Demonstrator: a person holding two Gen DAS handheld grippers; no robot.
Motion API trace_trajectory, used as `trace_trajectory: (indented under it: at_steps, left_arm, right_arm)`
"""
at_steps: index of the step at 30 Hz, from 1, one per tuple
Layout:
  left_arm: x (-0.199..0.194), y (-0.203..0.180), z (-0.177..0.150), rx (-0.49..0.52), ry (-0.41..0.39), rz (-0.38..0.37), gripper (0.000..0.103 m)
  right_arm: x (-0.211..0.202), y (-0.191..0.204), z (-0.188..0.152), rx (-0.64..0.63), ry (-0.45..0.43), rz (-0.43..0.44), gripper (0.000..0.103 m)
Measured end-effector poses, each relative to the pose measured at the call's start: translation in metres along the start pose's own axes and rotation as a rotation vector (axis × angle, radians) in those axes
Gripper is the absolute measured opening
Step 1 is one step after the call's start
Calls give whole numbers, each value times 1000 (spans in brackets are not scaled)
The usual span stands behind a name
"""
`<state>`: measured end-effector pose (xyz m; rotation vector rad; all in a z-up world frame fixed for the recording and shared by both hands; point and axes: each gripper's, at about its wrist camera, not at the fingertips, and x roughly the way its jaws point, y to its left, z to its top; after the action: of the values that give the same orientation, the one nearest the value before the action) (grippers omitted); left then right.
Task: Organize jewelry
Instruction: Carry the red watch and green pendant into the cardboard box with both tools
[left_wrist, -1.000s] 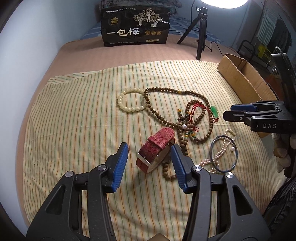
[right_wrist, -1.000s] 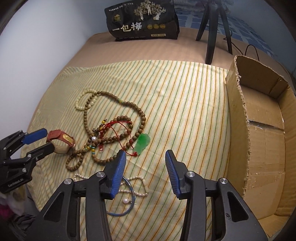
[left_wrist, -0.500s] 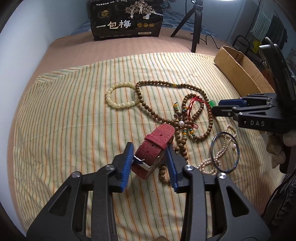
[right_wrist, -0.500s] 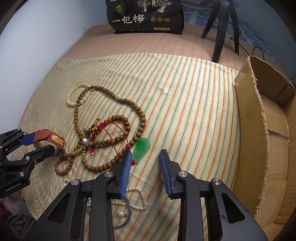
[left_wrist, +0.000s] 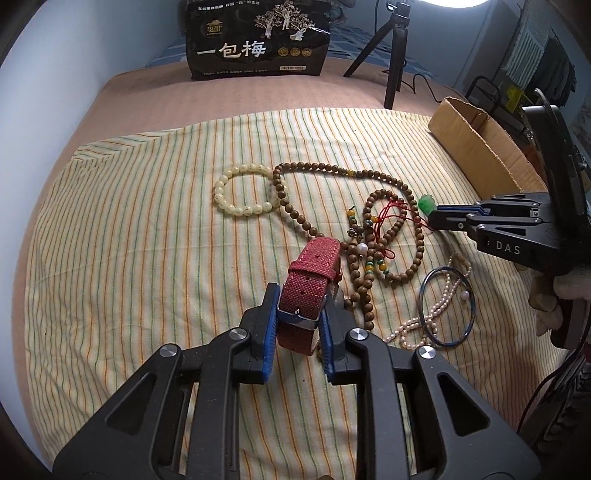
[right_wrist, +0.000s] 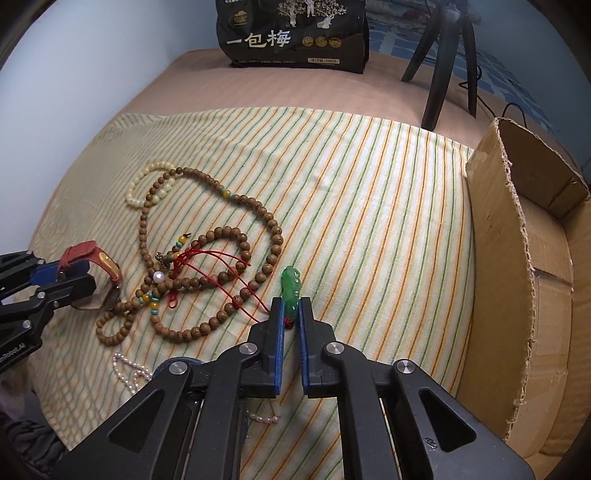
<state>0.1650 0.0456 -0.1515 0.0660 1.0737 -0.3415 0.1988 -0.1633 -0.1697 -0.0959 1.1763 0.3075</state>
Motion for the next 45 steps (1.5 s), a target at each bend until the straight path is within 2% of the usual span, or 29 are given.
trace_trajectory:
  at_steps: [6, 24, 33, 45]
  left_arm:
    - [-10, 4, 2, -18, -27, 9, 18]
    - [-65, -14, 11, -25, -145, 2, 18]
    - [-92, -48, 18, -3, -211, -41, 18]
    - [-111, -126, 37, 80, -283, -128, 18]
  right_arm:
    - [-15, 0, -4, 3, -36, 3, 4]
    - [-103, 6, -5, -4, -226, 59, 4]
    - [-139, -16, -14, 29, -281, 58, 4]
    - [-189, -56, -24, 91, -368, 38, 4]
